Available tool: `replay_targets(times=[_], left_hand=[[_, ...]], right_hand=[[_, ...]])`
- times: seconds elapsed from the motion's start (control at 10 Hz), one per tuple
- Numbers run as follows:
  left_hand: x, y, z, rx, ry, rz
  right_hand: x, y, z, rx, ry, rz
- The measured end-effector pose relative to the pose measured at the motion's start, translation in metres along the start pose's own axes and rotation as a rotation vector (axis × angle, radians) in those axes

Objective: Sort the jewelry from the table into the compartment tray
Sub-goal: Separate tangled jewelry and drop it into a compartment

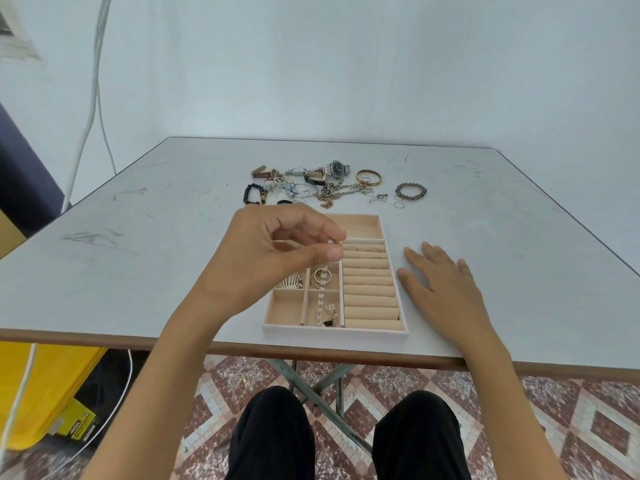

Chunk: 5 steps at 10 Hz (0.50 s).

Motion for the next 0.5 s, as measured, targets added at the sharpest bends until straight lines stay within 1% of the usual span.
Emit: replay_targets(times=[0.2,0.5], left_hand=[[0.005,0.017,0.003,-0.049,0.005,0.049],[0.014,0.038,0.005,-0.122,0.067,0.097]], right_hand=[[-0.001,0.001,-0.001,-0.001,0.000,0.014],[-0.002,0.002,-0.002,-0.001,0.006,0.019]])
Point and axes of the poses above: each hand's wrist, its own z-axis towards the middle knuckle, its own x-axis out of the palm, y = z × x, the point moved 7 cm from there along z, towards the middle knuckle, and after that the axes turned 13 degrees about y, right-handed, at the moved point
